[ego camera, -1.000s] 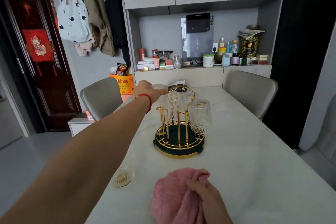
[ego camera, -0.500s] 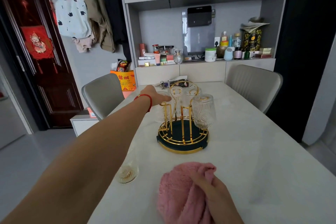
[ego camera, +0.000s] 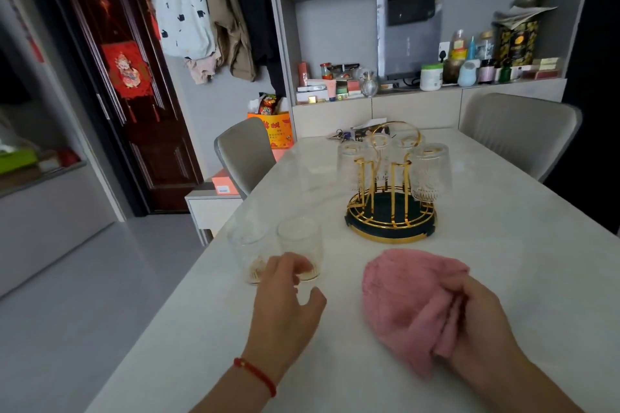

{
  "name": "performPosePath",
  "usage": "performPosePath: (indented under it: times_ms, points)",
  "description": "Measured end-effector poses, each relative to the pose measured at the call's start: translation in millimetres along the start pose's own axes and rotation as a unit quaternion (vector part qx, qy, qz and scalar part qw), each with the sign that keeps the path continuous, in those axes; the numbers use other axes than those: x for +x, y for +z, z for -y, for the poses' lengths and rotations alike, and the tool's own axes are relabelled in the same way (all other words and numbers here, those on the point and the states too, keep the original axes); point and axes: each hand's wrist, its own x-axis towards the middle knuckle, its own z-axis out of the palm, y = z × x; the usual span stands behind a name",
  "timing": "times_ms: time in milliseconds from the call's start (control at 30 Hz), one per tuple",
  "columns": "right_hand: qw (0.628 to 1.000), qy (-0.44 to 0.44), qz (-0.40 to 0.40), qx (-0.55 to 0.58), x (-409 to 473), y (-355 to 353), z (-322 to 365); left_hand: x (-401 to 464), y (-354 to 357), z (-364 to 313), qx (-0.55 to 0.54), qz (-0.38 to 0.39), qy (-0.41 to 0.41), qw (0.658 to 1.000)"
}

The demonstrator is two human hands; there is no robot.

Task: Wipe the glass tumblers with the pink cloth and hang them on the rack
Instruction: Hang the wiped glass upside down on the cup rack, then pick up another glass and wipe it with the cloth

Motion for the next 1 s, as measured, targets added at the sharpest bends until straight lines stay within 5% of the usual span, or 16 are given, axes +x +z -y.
performPosePath:
  times_ms: [133, 400, 700, 800, 1000]
  points:
    - [1.000, -0.016, 0.011, 0.014, -14, 7, -1, 3, 15, 13, -0.025, 0.009, -0.151, 0.988]
    - [0.991, -0.048, -0.025, -0.119, -12, 8, -13, 40, 59, -1, -0.021, -0.067, -0.250, 0.966]
    - [0.993, -0.029, -0.012, -0.112, 6, -3, -12, 39, 60, -2, 0.026, -0.036, -0.210, 0.977]
    - [0.995, -0.030, -0.031, -0.090, 9, -6, -9, 21, 36, -12, -0.116, 0.032, -0.174, 0.977]
    - [0.991, -0.132, -0.022, -0.010, -7, -7, 11, -19, 17, -48, -0.399, 0.152, -0.100, 0.899]
